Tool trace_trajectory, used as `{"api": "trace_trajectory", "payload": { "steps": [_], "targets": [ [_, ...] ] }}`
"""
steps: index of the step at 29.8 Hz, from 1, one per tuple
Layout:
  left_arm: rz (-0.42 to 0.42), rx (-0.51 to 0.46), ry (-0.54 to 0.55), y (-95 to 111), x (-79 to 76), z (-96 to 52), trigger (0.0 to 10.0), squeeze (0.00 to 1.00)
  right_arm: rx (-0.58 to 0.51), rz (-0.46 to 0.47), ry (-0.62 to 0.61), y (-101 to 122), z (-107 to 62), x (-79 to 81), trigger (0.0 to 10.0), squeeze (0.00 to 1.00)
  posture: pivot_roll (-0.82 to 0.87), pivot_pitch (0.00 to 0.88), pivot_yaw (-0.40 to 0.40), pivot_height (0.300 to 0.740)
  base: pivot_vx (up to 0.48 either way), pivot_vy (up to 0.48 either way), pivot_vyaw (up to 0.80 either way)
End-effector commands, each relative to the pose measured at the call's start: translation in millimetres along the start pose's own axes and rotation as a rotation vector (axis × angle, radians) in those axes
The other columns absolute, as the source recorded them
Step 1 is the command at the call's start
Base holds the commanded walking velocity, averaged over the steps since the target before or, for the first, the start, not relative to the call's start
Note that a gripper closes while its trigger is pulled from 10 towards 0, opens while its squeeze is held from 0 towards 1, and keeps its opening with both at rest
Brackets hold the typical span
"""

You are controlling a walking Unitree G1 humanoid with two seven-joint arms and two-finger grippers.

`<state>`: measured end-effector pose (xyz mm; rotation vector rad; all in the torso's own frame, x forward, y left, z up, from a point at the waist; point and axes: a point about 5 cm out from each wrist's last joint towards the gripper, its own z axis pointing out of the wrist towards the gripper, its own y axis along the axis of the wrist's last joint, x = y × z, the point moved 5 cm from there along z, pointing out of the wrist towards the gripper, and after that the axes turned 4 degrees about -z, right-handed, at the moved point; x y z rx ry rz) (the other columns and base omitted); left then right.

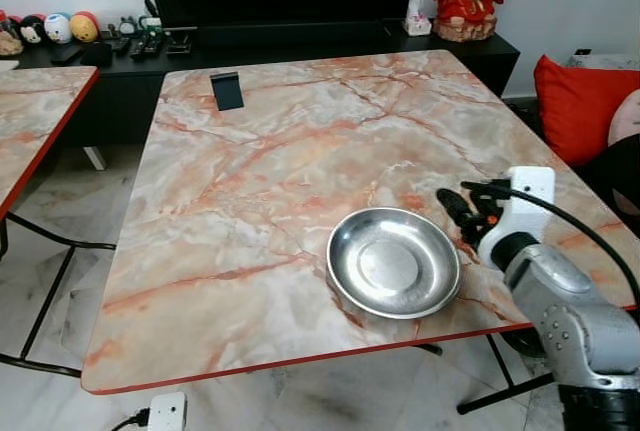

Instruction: Setting the table

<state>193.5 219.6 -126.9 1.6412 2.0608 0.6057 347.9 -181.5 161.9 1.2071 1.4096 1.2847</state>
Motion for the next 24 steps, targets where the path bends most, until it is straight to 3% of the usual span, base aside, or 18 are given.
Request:
{"api": "trace_trajectory", "payload": {
  "steps": [1,3,8,12,17,24],
  "targets": [
    [-0.012,-0.005,0.021,-3.0,3.3,-1.1,10.0,0.00,-0.103,-0.099,-0.065,8.0,-3.2,-4.0,10.0,0.00,-0.15,0.000,-0.004,0.732,0.000,0.000,0.00],
    [-0.001,-0.013,0.035,-2.5,4.9,-1.4,10.0,0.00,-0.131,-0.173,-0.105,5.1,-4.7,-7.1,10.0,0.00,-0.14,0.000,-0.002,0.732,0.000,0.000,0.00],
    [0.011,-0.024,0.069,-2.8,8.7,-2.2,10.0,0.00,-0.148,-0.158,-0.200,-9.4,-9.1,-16.9,10.0,0.00,-0.13,0.000,-0.001,0.732,0.000,0.000,0.00],
    [0.028,-0.014,0.059,-4.8,8.0,-2.4,10.0,0.00,-0.181,-0.267,-0.173,-14.0,-9.3,-6.1,10.0,0.00,-0.12,0.000,0.000,0.732,0.000,0.000,0.00],
    [0.016,-0.022,0.070,-6.4,8.7,-3.2,10.0,0.00,-0.184,-0.231,-0.168,-30.3,-8.0,0.8,10.0,0.00,-0.10,0.000,0.002,0.732,0.000,0.000,0.00],
    [0.015,-0.034,0.068,-5.9,9.2,-3.7,10.0,0.00,-0.225,-0.238,-0.195,-30.9,-10.1,-0.9,10.0,0.00,-0.11,0.000,0.010,0.732,0.000,0.000,0.00]
  ]
}}
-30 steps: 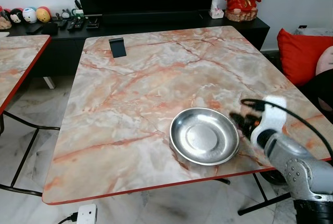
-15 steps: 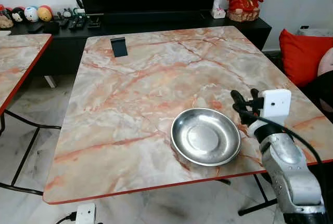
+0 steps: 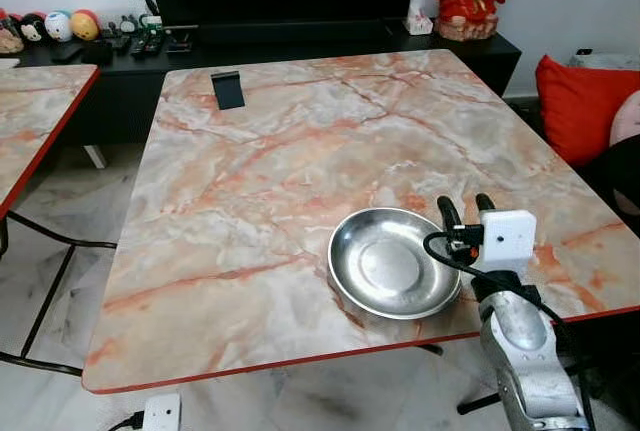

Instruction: Setting the table

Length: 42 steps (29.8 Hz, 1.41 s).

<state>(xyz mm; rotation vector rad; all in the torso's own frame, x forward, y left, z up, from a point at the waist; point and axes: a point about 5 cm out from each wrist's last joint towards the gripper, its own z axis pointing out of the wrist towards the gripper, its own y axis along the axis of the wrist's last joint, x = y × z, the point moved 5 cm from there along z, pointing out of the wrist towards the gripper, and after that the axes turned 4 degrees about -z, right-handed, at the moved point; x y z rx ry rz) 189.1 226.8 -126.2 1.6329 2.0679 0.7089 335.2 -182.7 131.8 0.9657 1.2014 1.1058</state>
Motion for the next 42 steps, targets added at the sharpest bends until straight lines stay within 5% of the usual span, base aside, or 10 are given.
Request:
{"api": "trace_trajectory", "payload": {
  "steps": [1,27,42],
  "targets": [
    [0.006,0.010,0.003,-4.3,1.2,-1.0,10.0,0.00,-0.012,-0.008,-0.009,1.0,0.1,-1.4,10.0,0.00,-0.11,0.000,0.010,0.732,0.000,0.000,0.00],
    [-0.005,0.038,0.011,-8.7,3.3,-1.3,10.0,0.00,-0.064,0.000,-0.012,6.8,12.0,5.4,10.0,0.00,-0.10,0.000,0.016,0.732,0.000,0.000,0.15],
    [-0.013,0.036,0.011,-7.0,3.3,-0.8,10.0,0.00,-0.067,0.014,0.001,8.6,16.7,8.5,10.0,0.00,-0.10,0.000,0.015,0.732,0.000,0.289,0.00]
  ]
}}
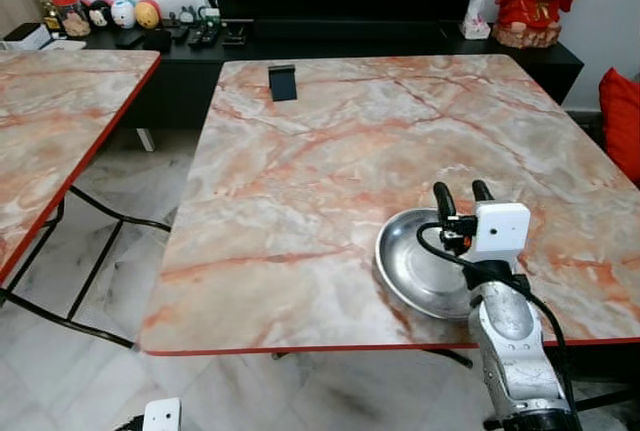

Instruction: Setting the table

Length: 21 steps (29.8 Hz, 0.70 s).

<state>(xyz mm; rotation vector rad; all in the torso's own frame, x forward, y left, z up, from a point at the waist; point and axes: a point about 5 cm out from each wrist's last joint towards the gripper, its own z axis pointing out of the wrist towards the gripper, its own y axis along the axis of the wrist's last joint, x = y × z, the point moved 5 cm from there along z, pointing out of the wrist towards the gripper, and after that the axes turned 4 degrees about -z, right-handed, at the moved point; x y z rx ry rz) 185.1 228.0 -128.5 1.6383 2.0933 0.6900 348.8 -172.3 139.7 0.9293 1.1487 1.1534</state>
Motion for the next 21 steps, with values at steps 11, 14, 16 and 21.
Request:
{"api": "trace_trajectory", "payload": {
  "steps": [11,14,16,21],
  "targets": [
    [-0.013,0.011,0.010,-1.7,2.2,-0.1,10.0,0.00,-0.029,-0.019,0.021,8.6,6.4,4.1,10.0,0.00,-0.10,0.000,0.016,0.732,0.000,0.290,0.17],
    [-0.016,0.010,0.011,-1.5,2.2,-0.1,10.0,0.00,-0.029,-0.018,0.024,8.8,6.9,4.6,10.0,0.00,-0.09,0.000,0.015,0.732,0.000,0.282,0.67],
    [-0.017,0.010,0.011,-1.2,2.2,0.0,10.0,0.00,-0.030,-0.017,0.026,9.3,7.3,5.0,10.0,0.00,-0.10,0.000,0.015,0.732,0.000,0.283,0.21],
    [-0.019,0.009,0.011,-0.6,2.1,0.2,10.0,0.00,-0.033,-0.014,0.028,10.4,8.7,5.6,10.0,0.00,-0.10,0.000,0.016,0.732,0.000,0.280,0.00]
  ]
}}
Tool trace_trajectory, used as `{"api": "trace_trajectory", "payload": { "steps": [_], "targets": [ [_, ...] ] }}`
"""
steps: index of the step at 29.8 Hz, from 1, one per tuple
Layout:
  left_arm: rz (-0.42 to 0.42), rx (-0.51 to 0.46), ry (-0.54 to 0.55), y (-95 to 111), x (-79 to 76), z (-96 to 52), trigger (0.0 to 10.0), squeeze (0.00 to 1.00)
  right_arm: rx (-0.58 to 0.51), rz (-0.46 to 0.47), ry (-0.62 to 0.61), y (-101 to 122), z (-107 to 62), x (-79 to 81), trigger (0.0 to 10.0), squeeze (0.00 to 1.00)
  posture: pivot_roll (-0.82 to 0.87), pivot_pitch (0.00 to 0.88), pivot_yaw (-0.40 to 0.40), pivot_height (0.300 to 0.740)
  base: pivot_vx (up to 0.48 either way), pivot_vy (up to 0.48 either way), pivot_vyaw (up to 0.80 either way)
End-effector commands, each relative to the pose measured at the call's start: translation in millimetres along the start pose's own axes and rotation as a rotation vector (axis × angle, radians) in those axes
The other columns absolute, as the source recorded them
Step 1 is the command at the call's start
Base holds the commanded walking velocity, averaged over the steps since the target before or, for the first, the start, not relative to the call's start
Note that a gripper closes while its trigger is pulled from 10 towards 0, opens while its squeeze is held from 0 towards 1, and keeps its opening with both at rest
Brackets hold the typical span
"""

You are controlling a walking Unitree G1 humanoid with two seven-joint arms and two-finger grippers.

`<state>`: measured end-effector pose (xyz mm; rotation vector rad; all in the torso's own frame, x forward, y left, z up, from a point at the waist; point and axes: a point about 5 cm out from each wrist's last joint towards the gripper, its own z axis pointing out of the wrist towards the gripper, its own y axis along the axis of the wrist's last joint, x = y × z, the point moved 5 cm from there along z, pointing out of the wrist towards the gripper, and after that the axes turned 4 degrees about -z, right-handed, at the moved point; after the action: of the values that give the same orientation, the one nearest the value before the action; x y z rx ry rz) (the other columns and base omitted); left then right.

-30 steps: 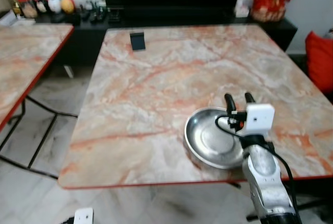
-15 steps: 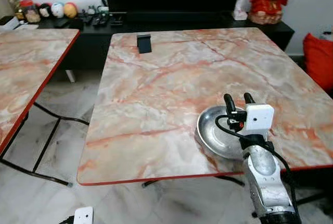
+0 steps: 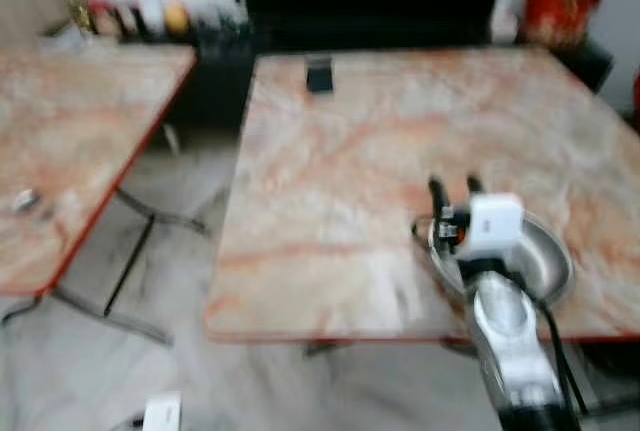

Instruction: Setting the table

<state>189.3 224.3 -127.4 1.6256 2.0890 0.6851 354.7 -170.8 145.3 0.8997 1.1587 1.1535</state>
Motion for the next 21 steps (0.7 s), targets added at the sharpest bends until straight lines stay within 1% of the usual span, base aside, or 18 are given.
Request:
{"api": "trace_trajectory", "payload": {
  "steps": [1,5,13,21],
  "targets": [
    [-0.011,0.015,0.019,-3.7,6.7,-1.0,10.0,0.00,-0.020,0.003,0.013,5.9,2.4,5.2,10.0,0.00,-0.09,0.000,0.015,0.732,0.000,0.281,0.00],
    [-0.014,0.014,0.020,-3.2,7.0,-0.9,10.0,0.00,-0.025,0.002,0.022,7.3,3.1,8.2,10.0,0.00,-0.10,0.000,0.016,0.732,0.000,0.281,0.00],
    [-0.015,0.012,0.020,-2.3,7.1,-0.8,10.0,0.00,-0.028,0.007,0.030,8.0,4.2,10.5,10.0,0.00,-0.09,0.000,0.017,0.732,0.000,0.279,0.61],
    [-0.018,0.013,0.022,-2.2,7.7,-0.8,10.0,0.00,-0.028,0.014,0.039,8.5,4.7,14.4,10.0,0.00,-0.09,0.000,0.019,0.732,0.000,0.281,0.00]
  ]
}}
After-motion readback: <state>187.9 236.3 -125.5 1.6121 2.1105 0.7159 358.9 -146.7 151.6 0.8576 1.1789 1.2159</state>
